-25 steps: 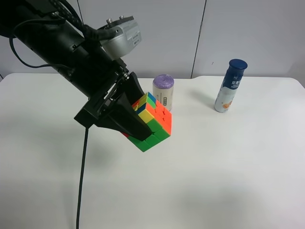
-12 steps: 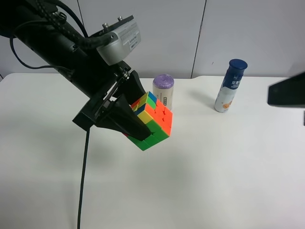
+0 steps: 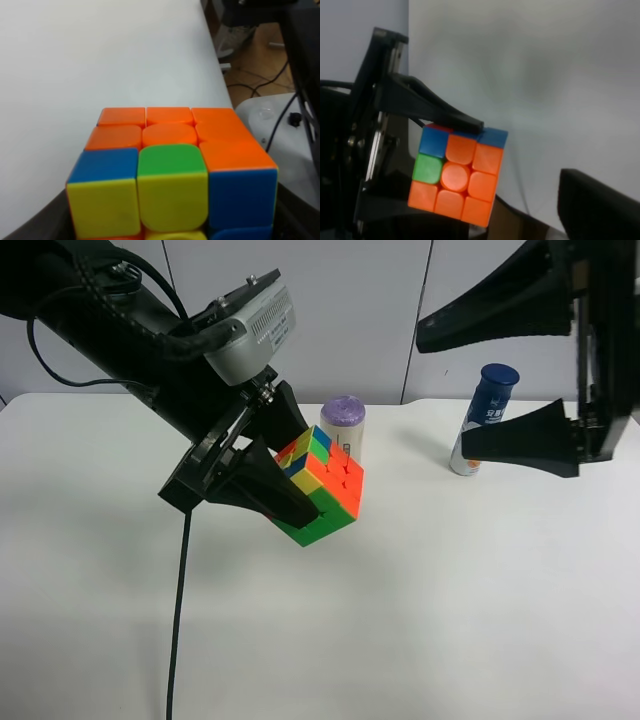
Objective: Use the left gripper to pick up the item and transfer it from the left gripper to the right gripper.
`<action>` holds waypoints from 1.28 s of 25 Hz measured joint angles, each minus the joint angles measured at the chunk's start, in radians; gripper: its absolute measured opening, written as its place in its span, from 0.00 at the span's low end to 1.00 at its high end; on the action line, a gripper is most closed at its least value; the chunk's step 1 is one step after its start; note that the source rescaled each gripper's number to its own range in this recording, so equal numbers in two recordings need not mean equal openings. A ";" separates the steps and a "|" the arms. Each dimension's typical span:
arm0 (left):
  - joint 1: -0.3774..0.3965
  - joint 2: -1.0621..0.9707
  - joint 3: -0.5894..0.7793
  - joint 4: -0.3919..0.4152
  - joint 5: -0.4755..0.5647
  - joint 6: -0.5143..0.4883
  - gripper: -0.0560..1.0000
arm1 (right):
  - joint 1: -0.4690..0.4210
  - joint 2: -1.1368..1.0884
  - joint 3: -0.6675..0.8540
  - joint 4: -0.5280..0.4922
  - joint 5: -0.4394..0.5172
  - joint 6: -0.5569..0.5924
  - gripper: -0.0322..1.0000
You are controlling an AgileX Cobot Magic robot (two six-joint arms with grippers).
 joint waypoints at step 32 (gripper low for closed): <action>0.000 0.000 0.000 0.000 -0.046 0.015 0.05 | 0.240 0.341 0.000 0.166 -0.094 -0.069 1.00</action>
